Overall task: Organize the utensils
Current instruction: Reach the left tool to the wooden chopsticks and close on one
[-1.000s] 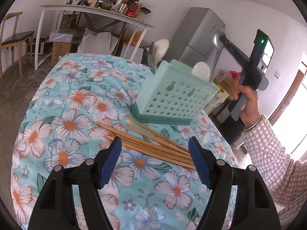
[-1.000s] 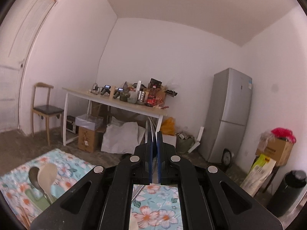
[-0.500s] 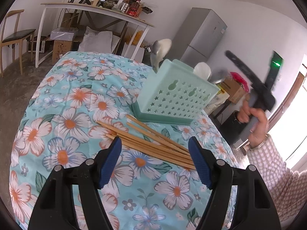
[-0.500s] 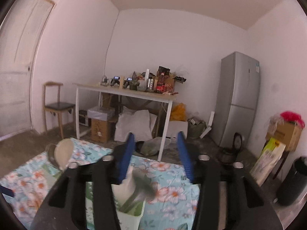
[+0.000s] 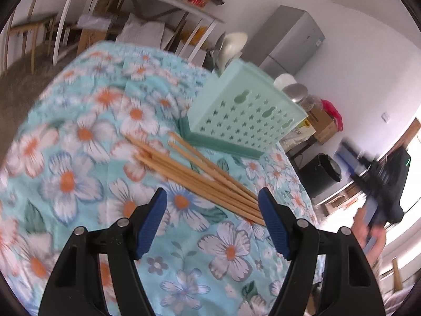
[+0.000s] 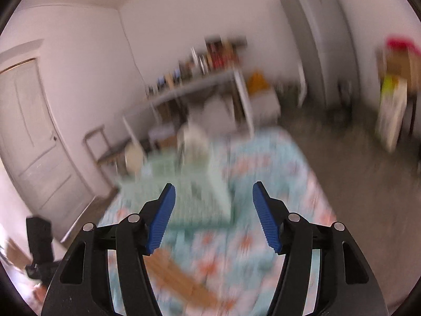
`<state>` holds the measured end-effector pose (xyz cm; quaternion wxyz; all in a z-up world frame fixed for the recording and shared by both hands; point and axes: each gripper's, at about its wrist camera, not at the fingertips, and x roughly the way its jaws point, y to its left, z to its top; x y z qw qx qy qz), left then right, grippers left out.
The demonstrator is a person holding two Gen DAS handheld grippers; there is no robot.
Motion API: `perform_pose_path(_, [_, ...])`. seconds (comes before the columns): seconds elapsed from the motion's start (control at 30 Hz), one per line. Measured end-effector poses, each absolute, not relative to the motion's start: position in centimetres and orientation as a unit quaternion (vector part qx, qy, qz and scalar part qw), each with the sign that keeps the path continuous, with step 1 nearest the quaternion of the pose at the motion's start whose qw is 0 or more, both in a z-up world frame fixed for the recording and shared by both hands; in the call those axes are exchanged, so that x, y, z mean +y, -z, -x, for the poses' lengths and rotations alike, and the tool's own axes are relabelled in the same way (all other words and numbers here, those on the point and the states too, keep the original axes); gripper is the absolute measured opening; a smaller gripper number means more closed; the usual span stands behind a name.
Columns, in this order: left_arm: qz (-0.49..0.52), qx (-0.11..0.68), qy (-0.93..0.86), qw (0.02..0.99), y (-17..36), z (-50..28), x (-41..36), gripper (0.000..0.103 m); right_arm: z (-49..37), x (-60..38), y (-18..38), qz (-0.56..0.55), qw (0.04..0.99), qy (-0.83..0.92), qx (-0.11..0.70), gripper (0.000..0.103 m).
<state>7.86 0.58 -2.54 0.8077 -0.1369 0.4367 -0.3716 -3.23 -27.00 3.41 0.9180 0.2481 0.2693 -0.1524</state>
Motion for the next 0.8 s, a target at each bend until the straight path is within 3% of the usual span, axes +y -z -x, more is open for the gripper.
perform_pose_path(0.13, [0.161, 0.468, 0.372, 0.785, 3.9, -8.2, 0.1, 0.068, 3.7, -25.6, 1.6, -0.312, 0.872, 0.142, 0.349, 0.059])
perform_pose_path(0.27, [0.199, 0.511, 0.37, 0.75, 5.7, -9.0, -0.5, 0.055, 4.0, -24.8, 3.9, -0.334, 0.851, 0.138, 0.381, 0.059])
perform_pose_path(0.53, [0.336, 0.541, 0.351, 0.687, 9.1, -11.2, 0.0, 0.033, 5.0, -25.2, 3.9, -0.343, 0.847, 0.132, 0.383, 0.059])
perform_pose_path(0.67, [0.371, 0.544, 0.332, 0.675, 10.3, -11.8, 0.3, 0.015, 5.3, -25.7, 4.0, -0.35, 0.845, 0.13, 0.382, 0.059])
perform_pose_path(0.8, [0.378, 0.543, 0.324, 0.677, 10.7, -11.9, 0.2, 0.009, 5.6, -25.9, 4.2, -0.354, 0.844, 0.132, 0.38, 0.059])
